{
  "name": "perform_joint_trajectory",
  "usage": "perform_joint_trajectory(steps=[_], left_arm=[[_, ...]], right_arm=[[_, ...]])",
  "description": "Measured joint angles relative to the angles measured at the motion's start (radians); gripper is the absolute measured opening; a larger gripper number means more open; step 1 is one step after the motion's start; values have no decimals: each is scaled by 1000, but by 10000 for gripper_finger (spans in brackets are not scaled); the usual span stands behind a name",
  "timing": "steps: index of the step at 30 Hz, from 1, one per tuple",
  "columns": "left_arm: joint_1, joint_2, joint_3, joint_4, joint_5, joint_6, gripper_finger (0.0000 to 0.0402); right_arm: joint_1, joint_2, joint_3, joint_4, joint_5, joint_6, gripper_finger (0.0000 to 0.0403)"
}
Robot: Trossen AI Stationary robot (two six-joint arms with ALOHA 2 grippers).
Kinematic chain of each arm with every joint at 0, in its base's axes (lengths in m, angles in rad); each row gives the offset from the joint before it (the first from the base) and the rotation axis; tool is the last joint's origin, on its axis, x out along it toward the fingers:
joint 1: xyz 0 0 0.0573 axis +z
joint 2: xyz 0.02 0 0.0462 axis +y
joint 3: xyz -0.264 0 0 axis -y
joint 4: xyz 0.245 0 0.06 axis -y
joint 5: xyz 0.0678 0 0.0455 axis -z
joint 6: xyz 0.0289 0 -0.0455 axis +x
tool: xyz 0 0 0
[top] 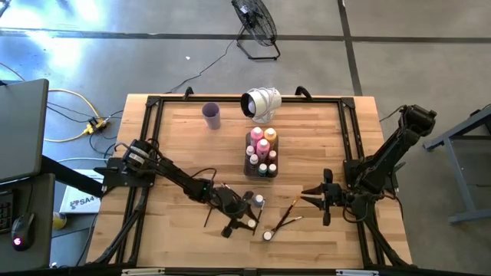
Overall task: Pick & Place Paint Supplies
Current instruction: Put the yellow paint bottle into the black bin
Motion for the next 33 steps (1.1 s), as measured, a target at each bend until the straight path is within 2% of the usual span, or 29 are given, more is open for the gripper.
perform_joint_trajectory(steps=[7,10,16,20,25,30,33], left_arm=[[0,-2,0,-9,0,1,114],[0,-21,0,-49,14,3,114],[7,-80,0,-182,8,9,127],[7,-141,-1,-307,-2,55,118],[6,-234,-7,-491,-150,89,113],[11,-317,-76,-480,-299,96,122],[25,-386,-152,-466,-333,75,118]], right_arm=[[0,0,0,-10,0,1,64],[0,0,0,-13,0,2,64],[0,0,0,-20,-2,27,64],[0,0,0,-20,-2,29,64],[0,0,0,-19,-2,29,64],[0,0,0,-17,-1,30,64],[0,0,0,-16,0,35,64]])
